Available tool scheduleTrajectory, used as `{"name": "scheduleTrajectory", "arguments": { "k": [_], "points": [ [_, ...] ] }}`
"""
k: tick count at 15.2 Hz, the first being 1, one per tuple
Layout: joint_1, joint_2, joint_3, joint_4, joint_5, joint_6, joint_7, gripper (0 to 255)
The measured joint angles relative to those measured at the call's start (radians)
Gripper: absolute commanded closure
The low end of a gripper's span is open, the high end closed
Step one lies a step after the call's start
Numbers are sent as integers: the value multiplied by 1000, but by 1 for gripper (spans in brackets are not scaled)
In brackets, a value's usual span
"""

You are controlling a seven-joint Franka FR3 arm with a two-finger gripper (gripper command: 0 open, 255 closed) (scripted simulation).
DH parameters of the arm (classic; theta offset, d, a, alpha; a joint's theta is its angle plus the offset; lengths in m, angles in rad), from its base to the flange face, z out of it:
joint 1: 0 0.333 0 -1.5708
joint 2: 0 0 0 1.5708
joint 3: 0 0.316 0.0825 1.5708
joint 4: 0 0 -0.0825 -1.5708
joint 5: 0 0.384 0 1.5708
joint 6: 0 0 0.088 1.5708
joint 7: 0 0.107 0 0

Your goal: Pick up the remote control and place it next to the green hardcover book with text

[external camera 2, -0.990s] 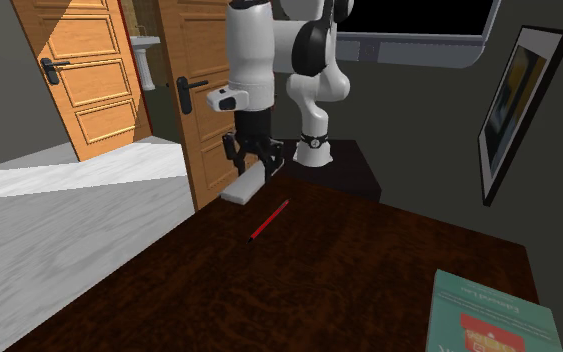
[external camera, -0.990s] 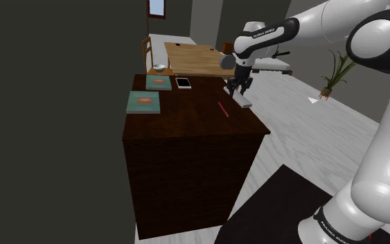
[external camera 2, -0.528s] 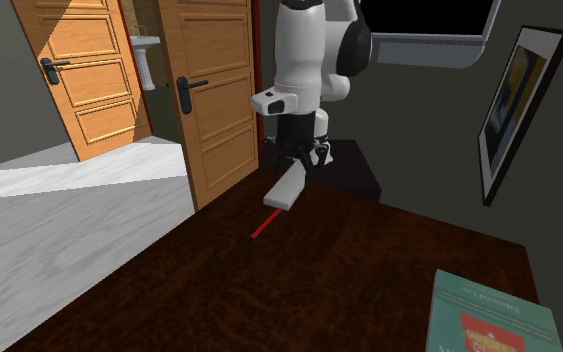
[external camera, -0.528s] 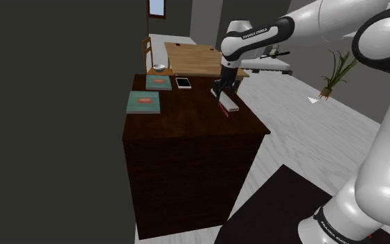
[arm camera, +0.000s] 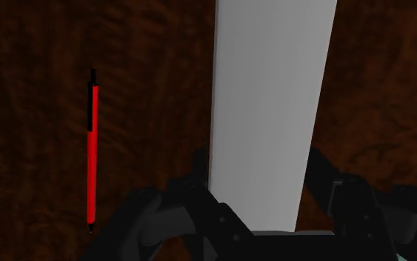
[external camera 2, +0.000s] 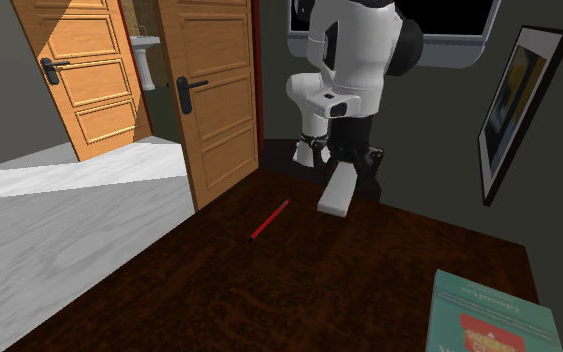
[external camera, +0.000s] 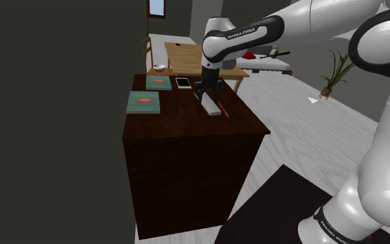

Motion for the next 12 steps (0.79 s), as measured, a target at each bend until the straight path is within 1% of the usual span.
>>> {"name": "scheduleTrajectory", "arguments": {
  "k": [3,7,8,12],
  "points": [
    [39,19,22,25,-5,-7,63,255],
    [92,74,50,114,-12,-42,146,255],
    [106,84,56,123,-14,-41,166,255],
    [117,109,61,125,-15,-19,183,255]
  ]
}}
